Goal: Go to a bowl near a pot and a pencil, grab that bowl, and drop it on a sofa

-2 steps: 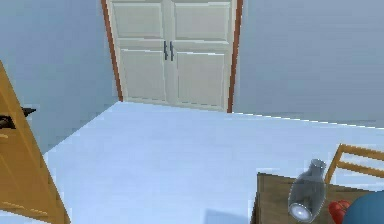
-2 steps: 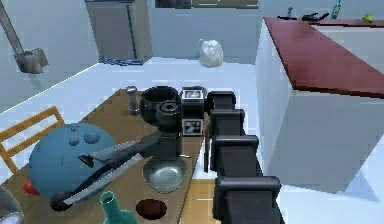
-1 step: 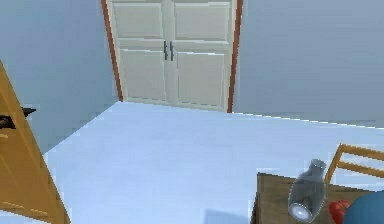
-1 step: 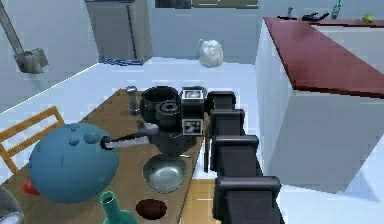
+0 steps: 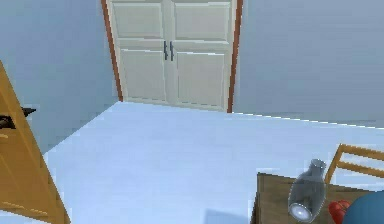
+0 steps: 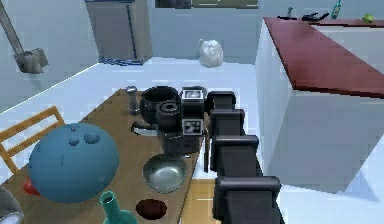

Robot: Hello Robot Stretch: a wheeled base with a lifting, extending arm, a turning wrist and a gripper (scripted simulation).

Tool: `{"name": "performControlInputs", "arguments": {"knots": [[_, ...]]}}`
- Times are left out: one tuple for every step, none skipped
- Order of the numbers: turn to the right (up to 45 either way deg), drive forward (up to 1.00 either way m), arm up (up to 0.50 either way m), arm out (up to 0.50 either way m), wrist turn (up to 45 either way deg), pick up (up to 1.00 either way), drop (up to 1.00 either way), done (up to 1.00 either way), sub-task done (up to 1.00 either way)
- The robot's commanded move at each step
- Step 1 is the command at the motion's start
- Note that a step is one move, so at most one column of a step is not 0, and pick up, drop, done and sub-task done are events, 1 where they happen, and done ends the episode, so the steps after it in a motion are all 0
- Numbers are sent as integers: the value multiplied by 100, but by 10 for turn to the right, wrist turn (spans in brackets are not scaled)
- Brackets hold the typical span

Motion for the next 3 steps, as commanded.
{"name": "performControlInputs", "arguments": {"knots": [[0,0,-30,0,0,0,0,0,0],[0,0,0,0,0,100,0,0,0],[0,0,10,0,0,0,0,0,0]]}}
